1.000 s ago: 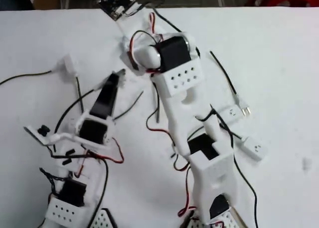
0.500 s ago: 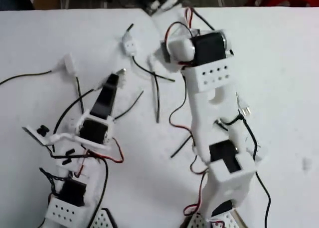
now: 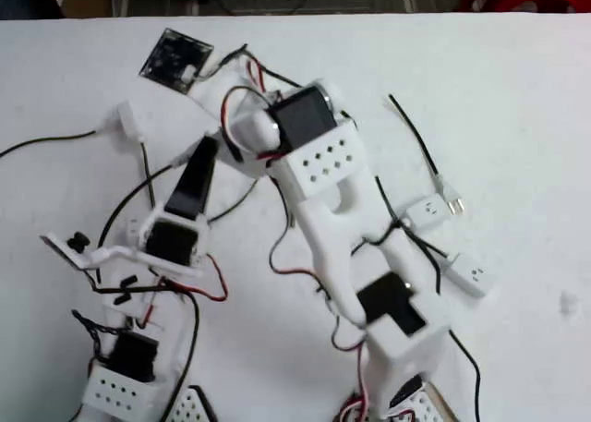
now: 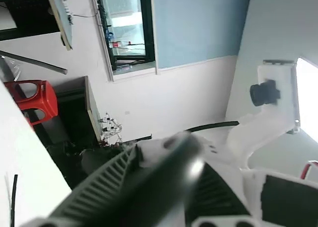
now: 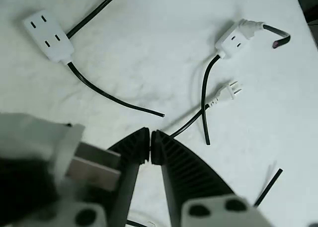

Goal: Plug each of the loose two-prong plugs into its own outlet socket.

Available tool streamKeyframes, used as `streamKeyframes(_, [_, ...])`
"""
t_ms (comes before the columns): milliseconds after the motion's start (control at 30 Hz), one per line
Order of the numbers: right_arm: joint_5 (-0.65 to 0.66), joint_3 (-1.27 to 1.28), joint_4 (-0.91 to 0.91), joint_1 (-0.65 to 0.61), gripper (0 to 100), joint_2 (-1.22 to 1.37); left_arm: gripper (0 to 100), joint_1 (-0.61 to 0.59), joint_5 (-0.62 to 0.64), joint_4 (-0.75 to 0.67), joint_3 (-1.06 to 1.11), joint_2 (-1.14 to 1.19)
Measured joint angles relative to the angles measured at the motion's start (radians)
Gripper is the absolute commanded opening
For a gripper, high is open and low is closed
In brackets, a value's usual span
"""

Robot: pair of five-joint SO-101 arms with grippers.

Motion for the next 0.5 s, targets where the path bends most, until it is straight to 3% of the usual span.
streamKeyframes(200, [0.002, -0.198, 0.04, 0.021, 1.9, 0.147, 3, 0.048, -0.005, 0.066, 0.0, -0.011])
streamKeyframes(500, [0.002, -0.238, 0.04, 0.043, 1.9, 0.158, 3, 0.083, -0.005, 0.071, 0.0, -0.011])
